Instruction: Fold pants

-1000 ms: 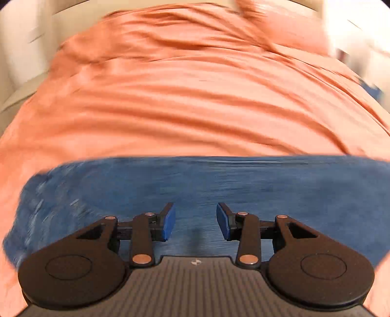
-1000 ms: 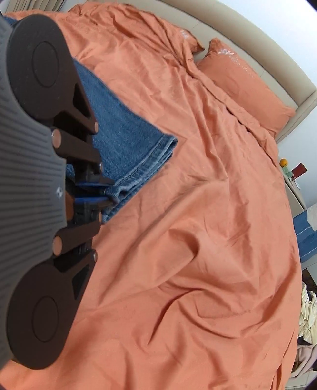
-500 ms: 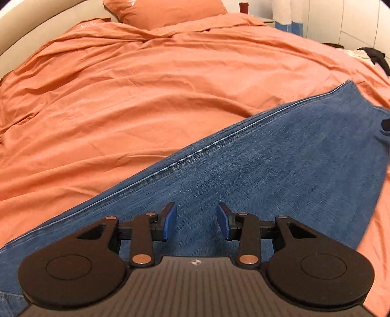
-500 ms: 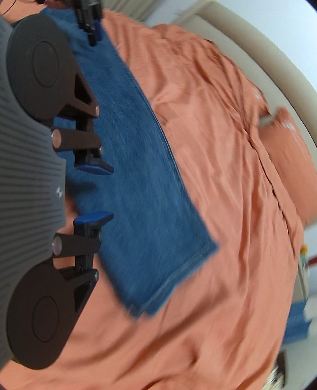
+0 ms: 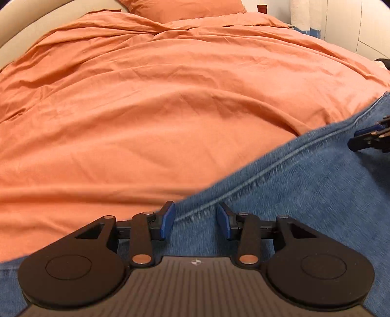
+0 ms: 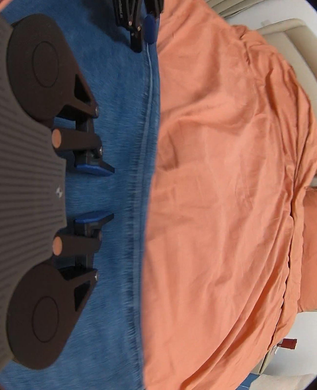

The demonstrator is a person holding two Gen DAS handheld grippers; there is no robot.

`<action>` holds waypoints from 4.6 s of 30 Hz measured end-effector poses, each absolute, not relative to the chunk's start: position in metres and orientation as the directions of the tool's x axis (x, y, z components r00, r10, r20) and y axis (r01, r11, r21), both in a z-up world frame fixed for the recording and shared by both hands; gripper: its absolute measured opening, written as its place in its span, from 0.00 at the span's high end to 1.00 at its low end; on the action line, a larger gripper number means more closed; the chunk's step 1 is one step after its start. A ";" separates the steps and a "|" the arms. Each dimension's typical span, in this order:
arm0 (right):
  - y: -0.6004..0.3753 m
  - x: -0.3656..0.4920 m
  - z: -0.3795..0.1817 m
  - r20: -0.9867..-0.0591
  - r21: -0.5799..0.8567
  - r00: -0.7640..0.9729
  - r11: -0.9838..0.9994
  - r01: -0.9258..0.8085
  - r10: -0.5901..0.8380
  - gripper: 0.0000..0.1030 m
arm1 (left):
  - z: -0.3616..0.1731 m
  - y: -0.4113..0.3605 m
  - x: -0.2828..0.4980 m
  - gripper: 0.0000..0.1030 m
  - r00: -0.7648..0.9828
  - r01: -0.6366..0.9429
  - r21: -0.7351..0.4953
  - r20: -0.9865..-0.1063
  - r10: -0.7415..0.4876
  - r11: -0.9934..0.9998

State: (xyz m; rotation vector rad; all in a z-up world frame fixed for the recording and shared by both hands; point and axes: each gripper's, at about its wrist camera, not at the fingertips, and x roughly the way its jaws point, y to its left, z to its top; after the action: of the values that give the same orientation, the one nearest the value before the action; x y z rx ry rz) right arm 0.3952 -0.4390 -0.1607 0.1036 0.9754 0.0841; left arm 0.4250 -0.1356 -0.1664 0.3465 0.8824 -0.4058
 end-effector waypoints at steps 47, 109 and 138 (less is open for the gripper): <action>-0.124 0.200 -0.108 -0.813 0.211 0.343 0.786 -0.581 0.471 0.52 | -0.098 0.022 0.242 0.96 0.491 0.597 0.084 -0.824 -0.281 0.798; -0.542 0.183 -0.054 -0.729 0.455 0.681 0.788 0.415 0.063 0.63 | -0.067 -0.032 0.340 0.90 0.584 0.459 0.073 -0.776 -0.239 0.886; -0.672 0.178 -0.141 -0.613 0.656 0.785 0.608 0.447 0.085 0.92 | -0.156 -0.241 0.405 0.76 0.521 0.519 0.007 -0.795 -0.310 0.855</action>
State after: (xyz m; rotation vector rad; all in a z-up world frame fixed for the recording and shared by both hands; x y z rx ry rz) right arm 0.1776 -0.6724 -0.1408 0.9076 0.6538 -0.2272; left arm 0.4048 -0.2408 -0.1564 0.2566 0.8939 -0.5034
